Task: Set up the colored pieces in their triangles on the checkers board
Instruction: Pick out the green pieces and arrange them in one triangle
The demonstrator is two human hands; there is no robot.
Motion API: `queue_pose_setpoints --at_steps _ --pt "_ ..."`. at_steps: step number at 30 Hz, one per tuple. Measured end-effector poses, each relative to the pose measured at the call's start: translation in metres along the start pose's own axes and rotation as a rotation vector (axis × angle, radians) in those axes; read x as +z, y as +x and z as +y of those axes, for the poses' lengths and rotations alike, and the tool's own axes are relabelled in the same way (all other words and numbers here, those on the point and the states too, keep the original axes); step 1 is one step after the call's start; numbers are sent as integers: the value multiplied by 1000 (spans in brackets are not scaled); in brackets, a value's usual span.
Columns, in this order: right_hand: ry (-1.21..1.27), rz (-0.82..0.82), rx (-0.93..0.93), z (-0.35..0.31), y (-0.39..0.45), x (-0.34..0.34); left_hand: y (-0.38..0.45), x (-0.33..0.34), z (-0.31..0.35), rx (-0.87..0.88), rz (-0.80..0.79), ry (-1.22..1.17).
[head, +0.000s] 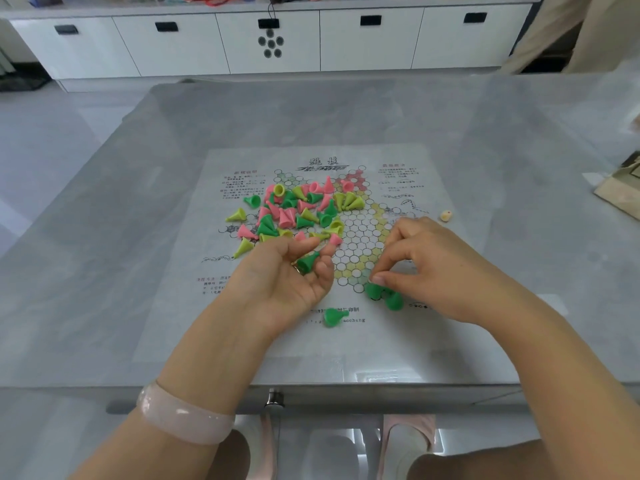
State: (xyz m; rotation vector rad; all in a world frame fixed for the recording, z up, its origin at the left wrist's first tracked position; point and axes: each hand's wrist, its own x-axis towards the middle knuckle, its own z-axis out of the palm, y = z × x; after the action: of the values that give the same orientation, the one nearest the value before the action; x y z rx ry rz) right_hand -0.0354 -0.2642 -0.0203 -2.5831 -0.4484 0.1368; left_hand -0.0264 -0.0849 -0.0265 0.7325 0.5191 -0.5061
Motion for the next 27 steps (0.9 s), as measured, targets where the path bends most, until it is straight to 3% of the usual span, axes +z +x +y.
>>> queue_pose_setpoints --at_steps 5,7,10,13,16,19,24,27 --pt "-13 -14 9 1 0 1 -1 2 0 96 14 67" --pt "-18 -19 5 0 0 1 -1 4 3 161 35 207" --pt "-24 -22 1 1 0 0 -4 1 5 396 57 766" --pt "-14 -27 -4 1 -1 -1 -13 -8 5 674 -49 1419" --pt "-8 -35 0 1 -2 -1 -21 -18 3 590 -159 1841" --pt "-4 -36 3 2 -1 -1 -22 -24 6 520 -173 1969" --pt "-7 -37 -20 3 -3 -1 -21 -27 8 623 -217 2062" --pt "73 61 -12 5 -4 -5 -20 -26 7 647 -234 2074"
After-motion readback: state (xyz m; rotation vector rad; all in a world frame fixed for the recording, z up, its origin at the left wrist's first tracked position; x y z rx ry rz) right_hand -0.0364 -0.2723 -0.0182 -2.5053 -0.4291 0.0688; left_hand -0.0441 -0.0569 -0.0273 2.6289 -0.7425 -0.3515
